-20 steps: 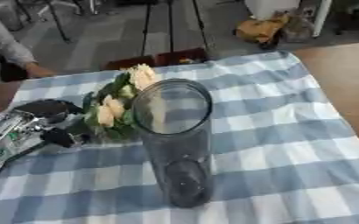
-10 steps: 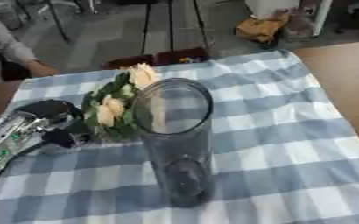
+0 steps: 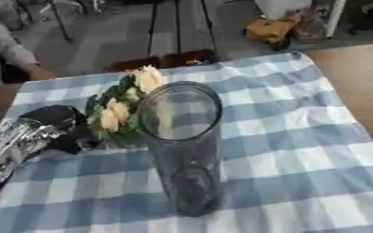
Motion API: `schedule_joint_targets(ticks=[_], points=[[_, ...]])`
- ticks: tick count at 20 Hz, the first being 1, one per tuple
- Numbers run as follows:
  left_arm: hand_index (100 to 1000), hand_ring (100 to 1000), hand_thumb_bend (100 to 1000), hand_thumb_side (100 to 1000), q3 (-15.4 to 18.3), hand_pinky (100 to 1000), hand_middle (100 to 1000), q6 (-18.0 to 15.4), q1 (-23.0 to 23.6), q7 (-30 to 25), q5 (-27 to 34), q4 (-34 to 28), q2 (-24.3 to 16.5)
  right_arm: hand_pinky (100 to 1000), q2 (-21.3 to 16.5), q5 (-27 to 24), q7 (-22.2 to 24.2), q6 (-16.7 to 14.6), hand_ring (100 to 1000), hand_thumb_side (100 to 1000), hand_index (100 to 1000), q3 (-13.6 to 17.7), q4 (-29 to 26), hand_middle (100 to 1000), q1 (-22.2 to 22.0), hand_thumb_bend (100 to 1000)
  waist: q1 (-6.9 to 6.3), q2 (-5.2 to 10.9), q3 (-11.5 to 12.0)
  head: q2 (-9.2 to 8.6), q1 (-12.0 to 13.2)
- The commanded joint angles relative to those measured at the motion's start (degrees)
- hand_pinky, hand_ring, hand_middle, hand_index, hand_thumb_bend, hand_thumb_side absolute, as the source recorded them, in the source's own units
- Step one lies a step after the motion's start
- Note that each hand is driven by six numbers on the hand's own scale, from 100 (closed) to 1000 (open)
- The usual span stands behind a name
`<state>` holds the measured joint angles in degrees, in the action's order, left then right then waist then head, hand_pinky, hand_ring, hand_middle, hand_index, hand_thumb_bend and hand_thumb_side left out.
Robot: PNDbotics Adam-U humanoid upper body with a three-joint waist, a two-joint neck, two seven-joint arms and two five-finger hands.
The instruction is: Arrange flowers into the vase.
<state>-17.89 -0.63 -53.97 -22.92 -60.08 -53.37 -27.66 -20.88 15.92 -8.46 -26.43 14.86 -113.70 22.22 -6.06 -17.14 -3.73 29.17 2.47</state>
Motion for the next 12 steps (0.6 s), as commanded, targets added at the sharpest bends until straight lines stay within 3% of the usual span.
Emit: schedule_joint_targets(ticks=[1, 9, 12], points=[[795, 602, 299, 628, 0.71, 395, 689, -0.2, -1.05, 0.27, -0.44, 0.5, -0.7, 813, -0.63, -0.32, -0.31, 0.09, 806, 746, 812, 0.5, -0.89, 512, 0.45, 100, 0.28, 0.85, -0.02, -0.53, 0.2], [745, 514, 116, 549, 1.62, 280, 607, 1.3, -1.04, 2.29, -0.34, 2.28, -0.22, 813, -0.51, -0.48, -0.28, 0.19, 804, 748, 812, 0.5, -0.89, 509, 0.29, 100, 0.29, 0.7, -0.09, -0.66, 0.2], [725, 483, 100, 549, 1.87, 244, 573, 1.73, -1.01, 2.57, -0.07, 2.76, -0.15, 814, -0.5, -0.53, -0.25, 0.19, 804, 747, 812, 0.52, -0.89, 509, 0.25, 100, 0.32, 0.63, -0.12, -0.56, 0.19]])
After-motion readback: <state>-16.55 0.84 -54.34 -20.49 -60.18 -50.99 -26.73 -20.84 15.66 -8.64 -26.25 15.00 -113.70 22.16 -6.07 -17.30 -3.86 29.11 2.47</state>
